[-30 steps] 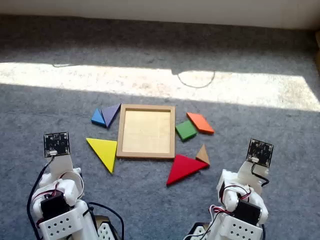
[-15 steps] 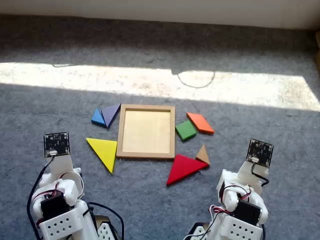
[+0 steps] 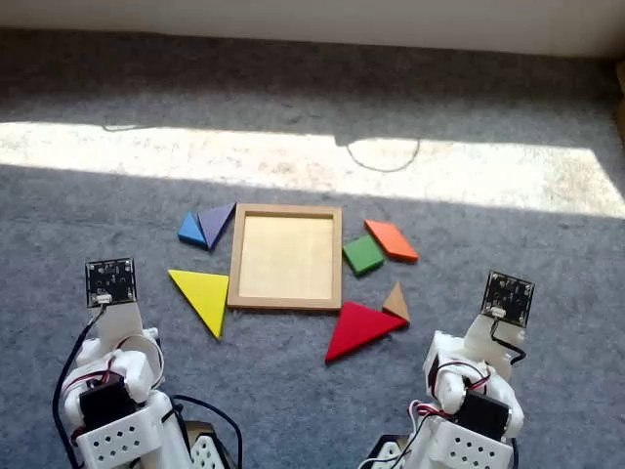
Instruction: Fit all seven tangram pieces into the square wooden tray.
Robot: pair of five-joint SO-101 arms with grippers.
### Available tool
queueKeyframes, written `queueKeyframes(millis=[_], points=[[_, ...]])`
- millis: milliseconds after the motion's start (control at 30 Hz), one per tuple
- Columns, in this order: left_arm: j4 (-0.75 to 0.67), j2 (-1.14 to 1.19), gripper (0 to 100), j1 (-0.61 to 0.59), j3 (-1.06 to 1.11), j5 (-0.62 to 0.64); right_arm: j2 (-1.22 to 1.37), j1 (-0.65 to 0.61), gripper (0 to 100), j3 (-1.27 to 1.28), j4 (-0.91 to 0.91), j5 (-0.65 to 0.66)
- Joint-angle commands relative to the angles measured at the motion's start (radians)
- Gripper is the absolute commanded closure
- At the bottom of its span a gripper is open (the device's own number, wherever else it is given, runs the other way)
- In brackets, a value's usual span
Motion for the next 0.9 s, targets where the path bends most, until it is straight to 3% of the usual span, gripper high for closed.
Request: queueKeyframes(millis=[0,333,467,733,867], points=[[0.008,-0.031,99,-0.015,0.021,-0.002,-0.013,-0.013,99.4,0.124,0.007,0.008],[0.008,-0.031,99,-0.015,0.021,-0.002,-0.015,-0.015,99.4,0.122,-0.001,0.009],[0.008,-0.031,99,-0.015,0.021,-0.002,-0.015,-0.008,99.4,0.101,-0.097,0.003],[0.008,-0.031,99,-0.015,0.021,-0.002,-0.002,-0.016,99.5,-0.302,-0.025,-0.063],[0.008,-0.031,99,-0.015,0.021,-0.002,-0.001,-0.088,99.5,-0.503,0.051,-0.074]])
